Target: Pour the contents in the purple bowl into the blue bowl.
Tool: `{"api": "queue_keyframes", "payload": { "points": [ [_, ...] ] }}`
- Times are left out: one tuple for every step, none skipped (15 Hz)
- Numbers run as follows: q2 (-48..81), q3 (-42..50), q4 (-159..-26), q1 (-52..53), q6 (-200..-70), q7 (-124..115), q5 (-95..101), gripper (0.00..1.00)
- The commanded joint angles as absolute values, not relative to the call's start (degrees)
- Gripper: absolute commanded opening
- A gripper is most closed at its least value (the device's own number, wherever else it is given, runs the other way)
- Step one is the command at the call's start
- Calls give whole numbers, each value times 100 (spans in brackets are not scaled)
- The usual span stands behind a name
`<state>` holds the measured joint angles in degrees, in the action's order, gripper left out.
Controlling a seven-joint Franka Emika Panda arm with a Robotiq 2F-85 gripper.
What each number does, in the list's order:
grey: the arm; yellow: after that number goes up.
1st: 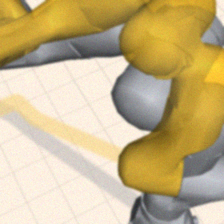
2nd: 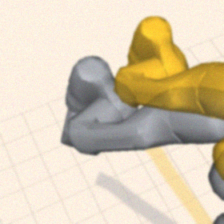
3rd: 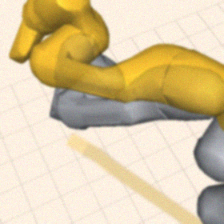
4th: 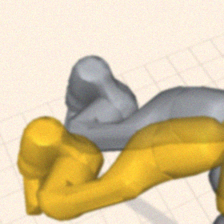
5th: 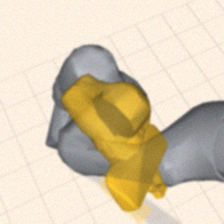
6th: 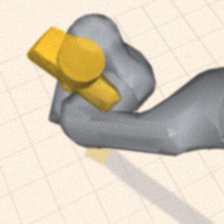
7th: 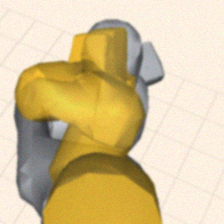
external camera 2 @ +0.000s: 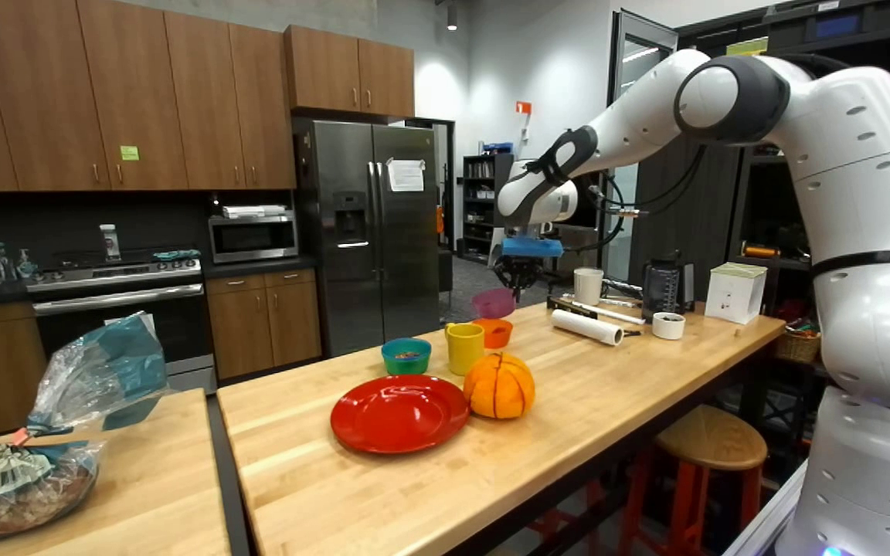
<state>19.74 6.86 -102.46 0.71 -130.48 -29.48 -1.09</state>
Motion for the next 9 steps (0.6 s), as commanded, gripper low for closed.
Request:
{"api": "queue_keyframes", "payload": {
  "points": [
    [1727,581,-10441,199,-13215,-2767,18,1],
    [1708,546,-10467,234,-13270,-2724,35,1],
    [1688,514,-10480,264,-13291,-2677,48,1],
    [1663,483,-10517,299,-13353,-2651,81,1],
    [1641,450,-10546,332,-13401,-2599,107,1],
    [1629,420,-10577,367,-13436,-2555,141,1],
    [1620,392,-10605,403,-13487,-2527,186,1],
    [1632,361,-10622,443,-13554,-2501,238,1],
    [1647,325,-10615,474,-13599,-2462,266,1]
  ]
}}
